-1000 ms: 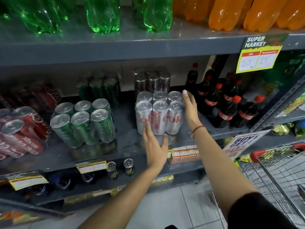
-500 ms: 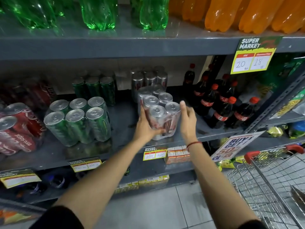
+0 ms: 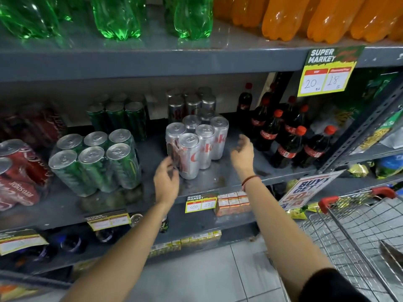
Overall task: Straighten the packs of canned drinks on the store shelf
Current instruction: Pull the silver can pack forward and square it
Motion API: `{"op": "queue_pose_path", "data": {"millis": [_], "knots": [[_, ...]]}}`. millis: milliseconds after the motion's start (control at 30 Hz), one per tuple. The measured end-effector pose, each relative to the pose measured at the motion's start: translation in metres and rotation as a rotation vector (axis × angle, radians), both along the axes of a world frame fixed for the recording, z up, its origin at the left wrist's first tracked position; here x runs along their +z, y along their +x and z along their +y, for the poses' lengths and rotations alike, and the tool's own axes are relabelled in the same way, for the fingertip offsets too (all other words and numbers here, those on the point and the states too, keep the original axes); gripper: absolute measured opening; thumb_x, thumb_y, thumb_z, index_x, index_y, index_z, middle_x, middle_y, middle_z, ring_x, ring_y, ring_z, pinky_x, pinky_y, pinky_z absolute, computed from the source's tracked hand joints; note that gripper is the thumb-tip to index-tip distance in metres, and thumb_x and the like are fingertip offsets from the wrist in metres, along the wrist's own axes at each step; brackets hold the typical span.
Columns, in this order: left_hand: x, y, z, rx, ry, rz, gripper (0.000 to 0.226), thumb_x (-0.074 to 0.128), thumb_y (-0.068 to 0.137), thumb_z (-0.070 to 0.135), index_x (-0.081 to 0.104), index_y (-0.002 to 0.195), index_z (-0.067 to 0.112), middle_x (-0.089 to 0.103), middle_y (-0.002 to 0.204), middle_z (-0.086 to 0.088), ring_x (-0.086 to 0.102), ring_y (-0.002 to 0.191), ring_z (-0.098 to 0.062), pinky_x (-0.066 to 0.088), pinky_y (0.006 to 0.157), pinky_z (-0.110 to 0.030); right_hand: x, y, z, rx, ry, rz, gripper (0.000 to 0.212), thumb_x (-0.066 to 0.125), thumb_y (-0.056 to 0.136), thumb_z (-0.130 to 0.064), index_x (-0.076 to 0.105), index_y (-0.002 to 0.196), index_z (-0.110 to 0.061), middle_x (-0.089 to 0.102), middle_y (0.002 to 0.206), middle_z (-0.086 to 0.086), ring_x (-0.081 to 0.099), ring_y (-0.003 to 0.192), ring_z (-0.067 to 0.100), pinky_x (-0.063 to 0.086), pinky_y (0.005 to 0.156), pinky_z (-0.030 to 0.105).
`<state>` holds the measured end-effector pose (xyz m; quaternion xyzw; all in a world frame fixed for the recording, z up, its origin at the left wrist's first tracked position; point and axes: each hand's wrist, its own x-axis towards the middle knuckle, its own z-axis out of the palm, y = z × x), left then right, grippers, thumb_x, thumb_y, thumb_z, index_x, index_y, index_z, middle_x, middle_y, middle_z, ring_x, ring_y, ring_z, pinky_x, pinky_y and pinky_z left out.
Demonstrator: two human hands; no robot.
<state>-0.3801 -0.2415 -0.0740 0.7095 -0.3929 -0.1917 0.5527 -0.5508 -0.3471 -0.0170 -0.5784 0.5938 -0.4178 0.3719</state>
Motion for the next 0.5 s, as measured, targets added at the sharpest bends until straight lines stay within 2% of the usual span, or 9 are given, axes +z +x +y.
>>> {"op": "queue_pose_path", "data": {"millis": [67, 133, 167, 300, 400, 500], "knots": [[-0.011, -0.014, 0.004, -0.170, 0.075, -0.061, 0.061, 0.057, 0.085, 0.006, 0.037, 0.142, 0.011, 0.053, 0.136, -0.010, 0.053, 0.119, -0.022, 0.040, 0.106, -0.033, -0.005, -0.006, -0.022, 0.169, 0.119, 0.134, 0.077, 0.061, 0.081, 0.004, 0.023, 0.146, -0.008, 0.032, 0.150, 0.018, 0.036, 0.136, 0.030, 0.032, 0.109, 0.033], [-0.016, -0.019, 0.001, -0.214, 0.138, -0.057, 0.078, 0.067, 0.080, 0.017, 0.026, 0.147, 0.018, 0.050, 0.139, -0.007, 0.051, 0.124, -0.023, 0.040, 0.107, -0.038, -0.010, -0.006, -0.033, 0.314, 0.186, 0.125, 0.093, 0.068, 0.076, 0.005, 0.013, 0.149, -0.009, 0.024, 0.156, 0.013, 0.025, 0.144, 0.027, 0.026, 0.113, 0.034], [-0.018, -0.019, -0.002, -0.209, 0.153, -0.055, 0.084, 0.071, 0.077, 0.023, 0.024, 0.147, 0.020, 0.051, 0.139, -0.007, 0.051, 0.124, -0.024, 0.042, 0.106, -0.043, -0.014, -0.004, -0.037, 0.372, 0.215, 0.084, 0.097, 0.069, 0.074, 0.007, 0.012, 0.150, -0.011, 0.025, 0.156, 0.011, 0.026, 0.144, 0.027, 0.027, 0.113, 0.034], [-0.018, -0.017, -0.009, -0.143, 0.168, -0.110, 0.088, 0.080, 0.068, 0.033, 0.035, 0.141, 0.016, 0.056, 0.131, -0.009, 0.053, 0.120, -0.025, 0.046, 0.100, -0.045, -0.034, 0.004, -0.043, 0.440, 0.249, -0.020, 0.095, 0.070, 0.067, 0.011, 0.025, 0.146, -0.017, 0.046, 0.141, 0.008, 0.043, 0.133, 0.026, 0.039, 0.110, 0.041], [-0.017, -0.016, -0.014, -0.079, 0.169, -0.161, 0.083, 0.082, 0.062, 0.041, 0.046, 0.130, 0.012, 0.060, 0.123, -0.010, 0.057, 0.114, -0.027, 0.049, 0.094, -0.044, -0.043, 0.007, -0.041, 0.374, 0.178, 0.001, 0.091, 0.076, 0.065, 0.004, 0.030, 0.141, -0.018, 0.051, 0.135, 0.006, 0.046, 0.124, 0.018, 0.039, 0.107, 0.037], [-0.015, -0.010, -0.024, -0.015, 0.168, -0.157, 0.078, 0.082, 0.058, 0.048, 0.055, 0.118, 0.007, 0.064, 0.113, -0.012, 0.059, 0.106, -0.029, 0.050, 0.089, -0.044, -0.045, 0.005, -0.034, 0.311, 0.086, 0.035, 0.082, 0.080, 0.064, -0.001, 0.037, 0.133, -0.012, 0.056, 0.129, 0.010, 0.052, 0.118, 0.021, 0.043, 0.101, 0.034]]}}
